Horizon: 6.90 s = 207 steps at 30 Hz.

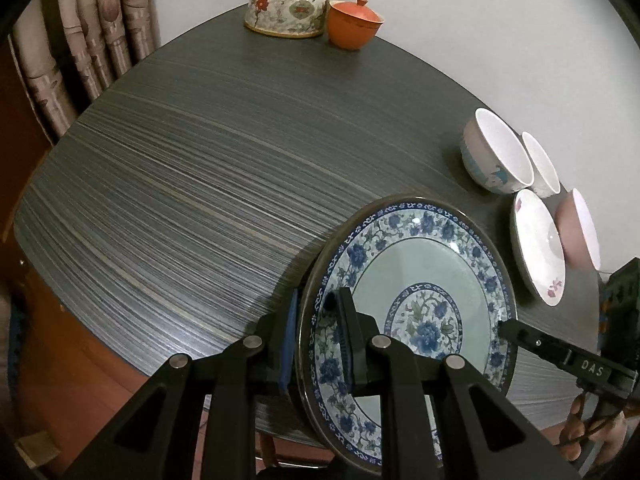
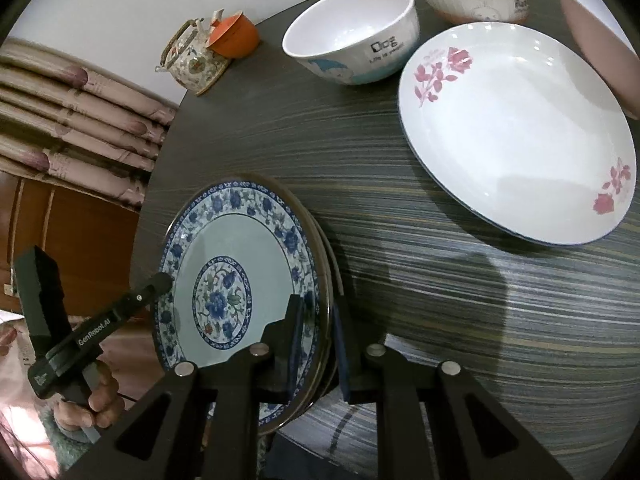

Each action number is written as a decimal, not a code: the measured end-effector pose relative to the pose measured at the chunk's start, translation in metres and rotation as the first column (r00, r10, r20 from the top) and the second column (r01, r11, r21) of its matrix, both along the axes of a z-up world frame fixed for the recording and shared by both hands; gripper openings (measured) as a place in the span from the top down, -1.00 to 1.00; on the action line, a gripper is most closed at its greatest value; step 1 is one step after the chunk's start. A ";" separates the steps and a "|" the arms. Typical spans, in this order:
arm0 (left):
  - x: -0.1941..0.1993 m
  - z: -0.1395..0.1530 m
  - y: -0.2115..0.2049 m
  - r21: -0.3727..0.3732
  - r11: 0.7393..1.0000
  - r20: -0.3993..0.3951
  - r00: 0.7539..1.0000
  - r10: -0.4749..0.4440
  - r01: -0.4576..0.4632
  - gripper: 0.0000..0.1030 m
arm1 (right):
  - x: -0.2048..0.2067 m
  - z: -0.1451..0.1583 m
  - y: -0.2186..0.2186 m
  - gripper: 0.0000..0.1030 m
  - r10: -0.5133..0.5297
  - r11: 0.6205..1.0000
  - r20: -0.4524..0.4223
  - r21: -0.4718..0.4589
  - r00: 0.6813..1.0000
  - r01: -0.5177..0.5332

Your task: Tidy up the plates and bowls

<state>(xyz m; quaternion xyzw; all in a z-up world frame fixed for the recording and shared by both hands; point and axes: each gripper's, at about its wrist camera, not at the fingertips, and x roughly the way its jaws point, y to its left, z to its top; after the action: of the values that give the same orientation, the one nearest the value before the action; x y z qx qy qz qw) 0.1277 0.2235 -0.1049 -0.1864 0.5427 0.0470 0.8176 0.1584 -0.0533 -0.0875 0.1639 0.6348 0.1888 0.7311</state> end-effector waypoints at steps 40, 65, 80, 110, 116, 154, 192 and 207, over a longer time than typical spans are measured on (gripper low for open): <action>0.009 -0.013 0.013 -0.040 0.999 -0.042 0.999 0.020 -0.022 0.59 | -0.004 0.013 0.043 0.26 0.138 0.972 0.053 -0.200 0.989 -0.125; 0.003 0.022 -0.010 0.047 0.999 0.118 0.993 -0.029 0.023 0.19 | -0.046 0.037 -0.037 0.17 -0.022 0.999 0.172 0.040 0.985 0.015; 0.009 0.027 -0.054 0.073 0.993 0.114 0.988 -0.101 0.093 0.03 | -0.049 0.020 -0.168 0.17 -0.261 0.965 0.194 0.012 0.946 0.264; 0.141 -0.018 -0.182 -0.122 0.980 -0.017 0.987 -0.159 0.156 0.20 | 0.055 -0.016 -0.205 0.32 -0.336 0.941 0.188 0.036 0.923 0.336; 0.149 -0.029 -0.188 -0.147 0.975 -0.027 0.984 -0.173 0.168 0.38 | 0.064 -0.022 -0.203 0.54 -0.332 0.943 0.193 0.054 0.923 0.328; 0.104 -0.040 -0.203 -0.137 0.938 -0.098 0.938 -0.332 0.317 0.77 | -0.041 -0.017 -0.205 0.87 -0.294 0.955 0.073 -0.011 0.953 0.295; 0.083 -0.036 -0.240 -0.070 0.927 -0.164 0.912 -0.376 0.369 0.68 | -0.057 -0.013 -0.187 0.81 -0.209 0.974 0.032 -0.082 0.977 0.211; 0.077 -0.033 -0.236 -0.057 0.926 -0.127 0.917 -0.379 0.374 0.75 | -0.059 -0.011 -0.184 0.83 -0.212 0.971 0.050 -0.102 0.976 0.216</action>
<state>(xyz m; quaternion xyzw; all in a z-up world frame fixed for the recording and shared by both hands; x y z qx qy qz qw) 0.2050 -0.0130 -0.1375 -0.0877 0.6235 -0.1070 0.7695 0.0997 -0.2371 -0.0985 0.1885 0.6084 0.0780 0.7670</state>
